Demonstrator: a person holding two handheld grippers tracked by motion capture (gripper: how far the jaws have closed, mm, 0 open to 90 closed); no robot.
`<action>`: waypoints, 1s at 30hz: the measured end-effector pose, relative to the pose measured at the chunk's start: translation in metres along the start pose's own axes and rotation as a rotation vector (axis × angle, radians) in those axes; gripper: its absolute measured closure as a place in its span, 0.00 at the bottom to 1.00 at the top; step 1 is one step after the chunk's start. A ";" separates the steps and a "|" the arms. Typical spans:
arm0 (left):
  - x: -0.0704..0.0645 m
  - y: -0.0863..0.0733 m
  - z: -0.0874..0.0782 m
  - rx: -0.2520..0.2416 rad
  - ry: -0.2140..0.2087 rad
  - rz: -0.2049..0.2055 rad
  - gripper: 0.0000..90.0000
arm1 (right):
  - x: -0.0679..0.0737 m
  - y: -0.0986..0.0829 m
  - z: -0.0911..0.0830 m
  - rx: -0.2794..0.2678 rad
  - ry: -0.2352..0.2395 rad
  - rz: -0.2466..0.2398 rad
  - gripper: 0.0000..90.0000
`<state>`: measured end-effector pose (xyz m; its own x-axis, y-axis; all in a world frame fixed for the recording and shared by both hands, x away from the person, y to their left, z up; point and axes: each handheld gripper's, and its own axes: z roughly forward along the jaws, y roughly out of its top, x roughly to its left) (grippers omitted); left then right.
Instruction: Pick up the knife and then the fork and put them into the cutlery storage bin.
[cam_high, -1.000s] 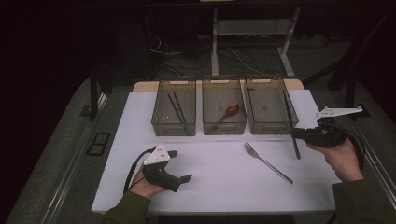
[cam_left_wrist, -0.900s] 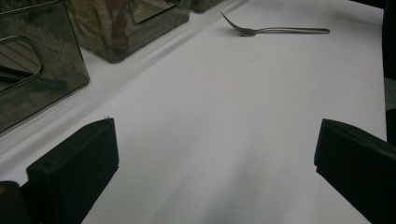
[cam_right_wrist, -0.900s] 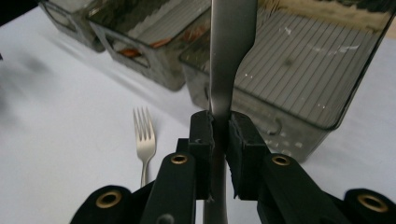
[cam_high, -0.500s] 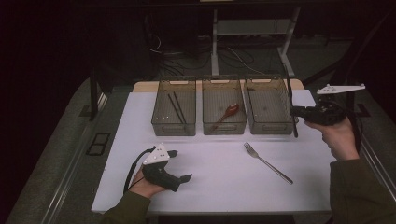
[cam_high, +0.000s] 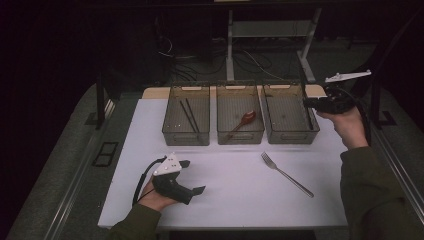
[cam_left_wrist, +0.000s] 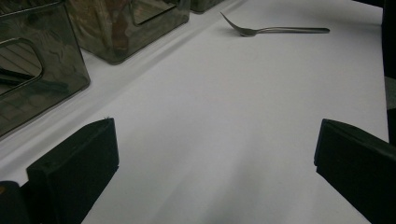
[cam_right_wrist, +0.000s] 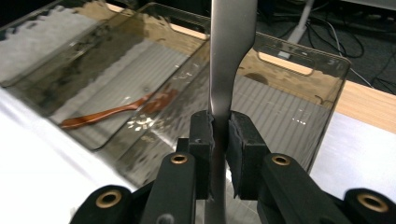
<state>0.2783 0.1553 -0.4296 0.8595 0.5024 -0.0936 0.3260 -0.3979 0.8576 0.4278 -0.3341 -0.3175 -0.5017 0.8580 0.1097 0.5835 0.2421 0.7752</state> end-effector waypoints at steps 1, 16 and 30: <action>0.000 0.000 0.000 -0.004 0.000 -0.011 0.00 | -0.003 0.001 0.004 0.012 -0.002 0.004 0.90; 0.004 0.000 0.003 -0.010 -0.010 -0.006 0.00 | -0.020 -0.011 0.044 0.131 -0.052 0.031 0.89; 0.003 0.000 0.002 -0.004 -0.014 -0.005 0.00 | -0.023 -0.024 0.067 0.225 -0.075 0.039 0.89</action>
<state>0.2820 0.1552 -0.4313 0.8635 0.4935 -0.1046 0.3284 -0.3926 0.8591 0.4678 -0.3295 -0.3800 -0.4319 0.8980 0.0841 0.7334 0.2954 0.6122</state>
